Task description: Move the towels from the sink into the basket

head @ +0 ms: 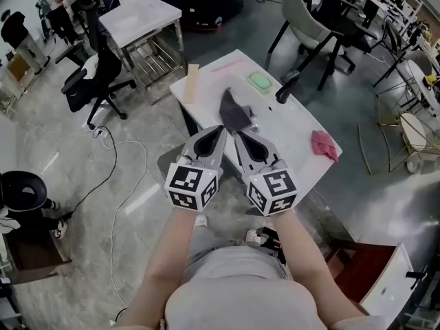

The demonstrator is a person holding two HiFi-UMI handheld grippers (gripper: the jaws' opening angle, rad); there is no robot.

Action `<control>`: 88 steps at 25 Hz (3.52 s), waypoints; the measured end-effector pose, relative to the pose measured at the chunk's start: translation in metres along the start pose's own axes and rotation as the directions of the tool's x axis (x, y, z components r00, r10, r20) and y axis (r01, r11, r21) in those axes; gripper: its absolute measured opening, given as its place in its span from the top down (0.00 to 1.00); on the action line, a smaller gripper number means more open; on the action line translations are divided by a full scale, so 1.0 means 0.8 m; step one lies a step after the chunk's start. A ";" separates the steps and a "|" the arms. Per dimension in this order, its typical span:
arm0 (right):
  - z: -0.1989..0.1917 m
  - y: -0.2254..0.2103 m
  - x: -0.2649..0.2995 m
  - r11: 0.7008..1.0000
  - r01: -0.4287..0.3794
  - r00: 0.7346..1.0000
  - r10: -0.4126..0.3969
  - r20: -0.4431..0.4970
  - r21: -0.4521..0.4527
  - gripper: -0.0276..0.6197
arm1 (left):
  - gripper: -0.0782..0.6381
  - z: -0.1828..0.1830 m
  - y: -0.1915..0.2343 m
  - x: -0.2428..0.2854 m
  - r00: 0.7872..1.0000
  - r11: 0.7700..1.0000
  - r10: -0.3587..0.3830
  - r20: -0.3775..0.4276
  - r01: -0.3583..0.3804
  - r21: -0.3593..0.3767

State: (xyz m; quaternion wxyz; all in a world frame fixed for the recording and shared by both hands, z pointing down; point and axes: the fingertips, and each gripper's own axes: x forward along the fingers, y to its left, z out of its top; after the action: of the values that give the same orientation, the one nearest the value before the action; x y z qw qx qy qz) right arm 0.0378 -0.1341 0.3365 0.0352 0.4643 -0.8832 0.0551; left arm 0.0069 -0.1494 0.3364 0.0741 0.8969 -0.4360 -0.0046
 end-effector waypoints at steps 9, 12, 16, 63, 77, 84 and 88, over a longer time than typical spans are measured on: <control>0.004 -0.036 -0.032 1.000 0.023 1.000 -0.023 0.012 0.006 0.93 | 0.89 -0.001 -0.043 0.026 1.000 1.000 -0.031 0.000 0.031 0.000; 0.003 -0.048 -0.045 0.999 0.035 0.999 -0.035 0.015 0.006 0.93 | 0.89 -0.002 -0.058 0.034 0.999 0.999 -0.043 -0.001 0.043 0.002; -0.001 -0.066 -0.065 0.998 0.056 0.998 -0.056 0.013 0.006 0.93 | 0.89 -0.005 -0.083 0.045 0.997 0.997 -0.073 0.001 0.073 0.009; -0.113 -0.340 -0.204 0.923 0.384 0.904 -0.368 -0.219 0.034 0.64 | 0.89 -0.072 -0.245 0.171 0.962 0.966 -0.256 -0.097 0.253 -0.043; -0.188 -0.399 -0.191 0.901 0.431 0.814 -0.369 -0.449 0.041 0.60 | 0.89 -0.088 -0.246 0.180 0.960 0.968 -0.250 -0.128 0.245 -0.051; -0.216 -0.426 -0.174 0.894 0.448 0.759 -0.371 -0.535 0.015 0.60 | 0.89 -0.093 -0.238 0.181 0.964 0.974 -0.224 -0.141 0.218 -0.056; -0.225 -0.439 -0.169 0.891 0.454 0.738 -0.371 -0.564 0.009 0.60 | 0.89 -0.089 -0.242 0.189 0.964 0.975 -0.223 -0.145 0.218 -0.054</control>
State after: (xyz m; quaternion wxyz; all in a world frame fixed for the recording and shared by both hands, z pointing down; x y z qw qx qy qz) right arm 0.4056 -0.1977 0.5225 0.2635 0.6144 -0.7037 0.2407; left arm 0.2572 -0.1409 0.3886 0.1228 0.9360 -0.3265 0.0464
